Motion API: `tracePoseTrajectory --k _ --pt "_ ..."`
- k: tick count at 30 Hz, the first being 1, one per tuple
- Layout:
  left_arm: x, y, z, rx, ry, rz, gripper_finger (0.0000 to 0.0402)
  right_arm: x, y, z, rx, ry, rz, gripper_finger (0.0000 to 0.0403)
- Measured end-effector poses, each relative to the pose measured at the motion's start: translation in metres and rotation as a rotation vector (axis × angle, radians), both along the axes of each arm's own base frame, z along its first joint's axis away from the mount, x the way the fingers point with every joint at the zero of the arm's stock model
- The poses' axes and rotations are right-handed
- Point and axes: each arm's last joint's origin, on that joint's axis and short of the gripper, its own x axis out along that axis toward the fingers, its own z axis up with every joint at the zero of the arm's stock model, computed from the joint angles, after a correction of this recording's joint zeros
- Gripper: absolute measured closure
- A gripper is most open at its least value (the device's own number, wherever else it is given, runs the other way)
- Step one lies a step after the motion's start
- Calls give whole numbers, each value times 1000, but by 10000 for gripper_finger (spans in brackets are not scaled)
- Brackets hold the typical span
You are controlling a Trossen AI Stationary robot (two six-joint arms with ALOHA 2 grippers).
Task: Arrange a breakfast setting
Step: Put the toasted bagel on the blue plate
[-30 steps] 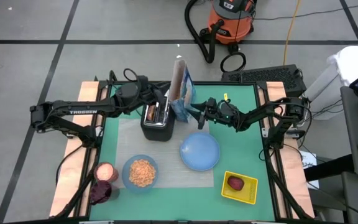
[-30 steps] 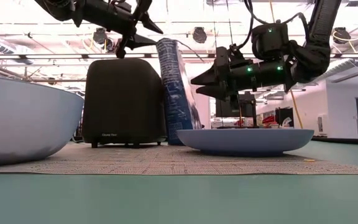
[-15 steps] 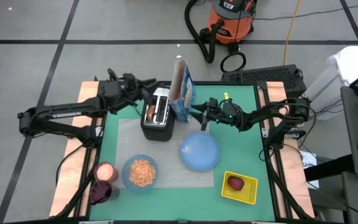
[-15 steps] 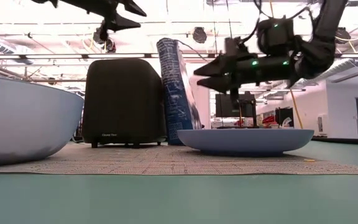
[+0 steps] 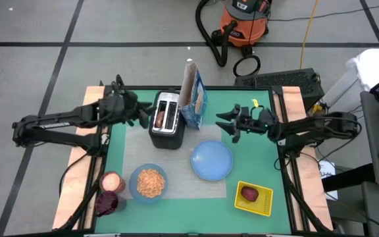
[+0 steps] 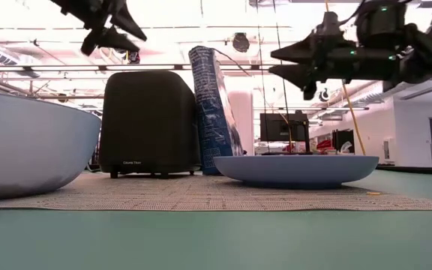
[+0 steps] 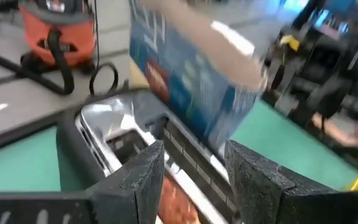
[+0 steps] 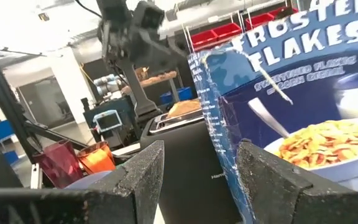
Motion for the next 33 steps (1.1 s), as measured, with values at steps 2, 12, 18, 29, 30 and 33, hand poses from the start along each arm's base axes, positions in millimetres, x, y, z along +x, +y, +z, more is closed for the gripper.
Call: tracePoseTrajectory --k 2,12,18,29,30,33 --pt "4 -3 -6 -17 44 -13 227 -6 2 -1 -1 -6 -1 211" --pt "30 -9 -32 -47 191 -45 227 -21 6 -12 75 6 5 211" --pt "39 -9 -46 -43 276 -27 227 -21 6 -11 73 -2 4 211" --pt "40 -8 -49 -41 301 -11 227 -21 6 -11 70 -6 4 211" --pt "40 -8 -49 -41 301 -11 227 -21 6 -11 70 -5 4 211" --pt "40 -8 -49 -44 300 -1 241 -21 6 -11 69 -5 4 211"
